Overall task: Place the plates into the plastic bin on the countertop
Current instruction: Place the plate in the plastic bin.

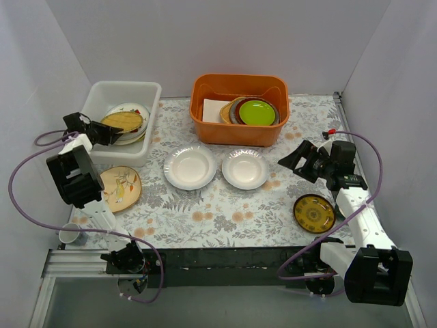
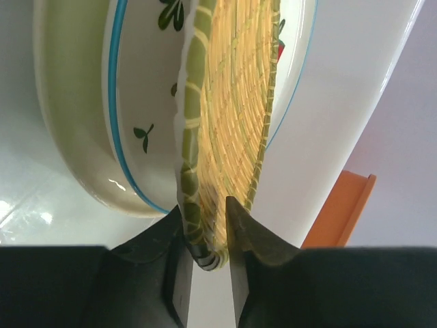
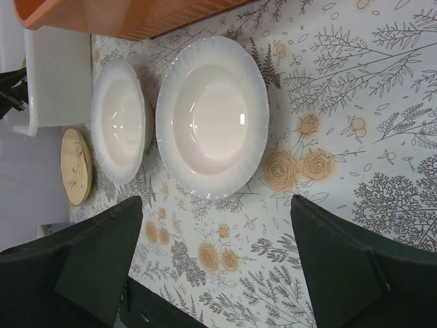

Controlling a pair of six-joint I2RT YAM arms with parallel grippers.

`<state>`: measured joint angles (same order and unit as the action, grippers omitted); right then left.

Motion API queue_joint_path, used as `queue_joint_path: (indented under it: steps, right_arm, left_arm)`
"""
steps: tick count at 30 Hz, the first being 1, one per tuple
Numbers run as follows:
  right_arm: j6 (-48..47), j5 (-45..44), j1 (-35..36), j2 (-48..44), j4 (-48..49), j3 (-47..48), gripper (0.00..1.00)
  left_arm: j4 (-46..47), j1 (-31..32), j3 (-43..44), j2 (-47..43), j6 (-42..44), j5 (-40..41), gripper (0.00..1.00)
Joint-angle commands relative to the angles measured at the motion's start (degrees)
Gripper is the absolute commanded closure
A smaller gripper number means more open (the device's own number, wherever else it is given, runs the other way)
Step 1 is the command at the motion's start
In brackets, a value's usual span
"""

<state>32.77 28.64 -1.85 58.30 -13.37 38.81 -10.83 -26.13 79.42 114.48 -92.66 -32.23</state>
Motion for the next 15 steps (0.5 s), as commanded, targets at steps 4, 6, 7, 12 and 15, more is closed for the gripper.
queue_joint_path:
  steps: [4, 6, 7, 12, 15]
  right_arm:
    - [-0.25, 0.54, 0.18, 0.14, 2.12, -0.40, 0.04]
    - [-0.17, 0.62, 0.26, 0.14, 2.20, -0.49, 0.04]
    - [-0.17, 0.54, 0.26, 0.14, 2.20, -0.49, 0.04]
    - [-0.08, 0.89, 0.26, 0.14, 2.38, -0.57, 0.04]
    - [0.10, 0.97, 0.26, 0.06, 2.55, -0.66, 0.04]
  left_arm:
    - [-3.84, -0.33, 5.57, 1.71, 2.57, -2.40, 0.66]
    - [-4.28, -0.33, 6.10, 2.15, 2.92, -2.58, 0.60]
    - [-4.55, -0.33, 6.19, 2.24, 3.01, -2.75, 0.57]
    - [-8.06, -0.24, 11.26, 5.22, 5.03, -6.25, 0.48]
    - [-13.06, 0.03, 16.54, 7.95, 6.96, -6.97, 0.47]
